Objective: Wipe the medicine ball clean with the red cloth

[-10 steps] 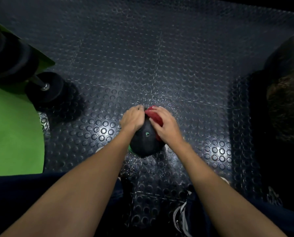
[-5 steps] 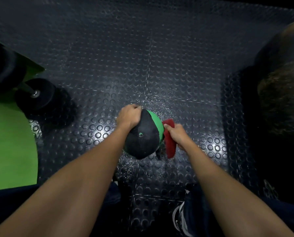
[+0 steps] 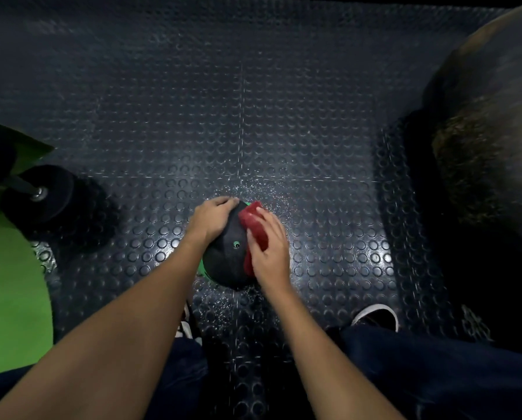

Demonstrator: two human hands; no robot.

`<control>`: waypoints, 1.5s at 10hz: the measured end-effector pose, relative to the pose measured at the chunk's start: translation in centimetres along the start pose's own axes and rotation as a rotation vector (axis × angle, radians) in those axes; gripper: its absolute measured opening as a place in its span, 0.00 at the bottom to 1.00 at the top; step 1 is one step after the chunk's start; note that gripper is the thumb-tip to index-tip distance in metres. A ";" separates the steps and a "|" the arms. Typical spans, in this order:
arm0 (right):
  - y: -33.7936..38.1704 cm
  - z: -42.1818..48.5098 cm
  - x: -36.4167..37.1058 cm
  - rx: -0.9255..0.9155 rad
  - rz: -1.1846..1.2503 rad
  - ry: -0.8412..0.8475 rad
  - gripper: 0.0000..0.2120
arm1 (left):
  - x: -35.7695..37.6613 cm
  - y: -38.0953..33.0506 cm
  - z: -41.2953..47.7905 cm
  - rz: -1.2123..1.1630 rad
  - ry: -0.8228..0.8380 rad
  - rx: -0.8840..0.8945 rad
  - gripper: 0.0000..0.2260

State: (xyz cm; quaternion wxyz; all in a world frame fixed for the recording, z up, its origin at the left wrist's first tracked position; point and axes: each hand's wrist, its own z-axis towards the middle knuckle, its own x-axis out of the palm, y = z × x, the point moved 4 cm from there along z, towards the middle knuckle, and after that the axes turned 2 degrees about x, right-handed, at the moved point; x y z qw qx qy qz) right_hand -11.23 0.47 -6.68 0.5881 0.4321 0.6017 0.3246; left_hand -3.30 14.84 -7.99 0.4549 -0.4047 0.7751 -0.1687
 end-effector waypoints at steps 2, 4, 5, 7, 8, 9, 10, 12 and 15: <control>-2.0 6.6 -0.9 0.488 0.189 -0.003 0.08 | -0.1 0.9 1.1 -0.031 -0.059 -0.019 0.25; -4.4 10.3 -0.7 0.772 0.190 0.201 0.05 | 0.8 -0.8 0.7 0.103 -0.049 -0.006 0.19; -1.8 11.3 -0.6 0.604 0.126 0.230 0.07 | 0.6 -1.0 0.7 0.123 -0.035 -0.034 0.20; 1.2 9.8 -1.5 0.365 0.103 0.310 0.09 | 0.2 -0.2 0.9 0.132 0.000 -0.074 0.29; -0.2 10.2 -4.4 0.380 -0.013 0.222 0.13 | 0.5 -0.9 0.4 0.245 0.005 -0.038 0.31; -1.8 10.2 -6.2 0.351 -0.283 0.212 0.17 | 1.0 -2.1 -0.3 0.237 0.025 0.004 0.35; -3.9 9.7 -6.4 0.256 -0.491 0.319 0.17 | 1.5 -2.2 -0.6 0.302 0.076 0.016 0.37; -8.8 7.3 -4.7 0.417 -0.953 0.717 0.32 | 1.4 -1.6 -0.2 0.364 0.045 0.074 0.41; -5.8 8.2 -6.0 0.472 -0.957 0.812 0.25 | 0.6 -2.0 0.6 0.325 0.069 0.164 0.34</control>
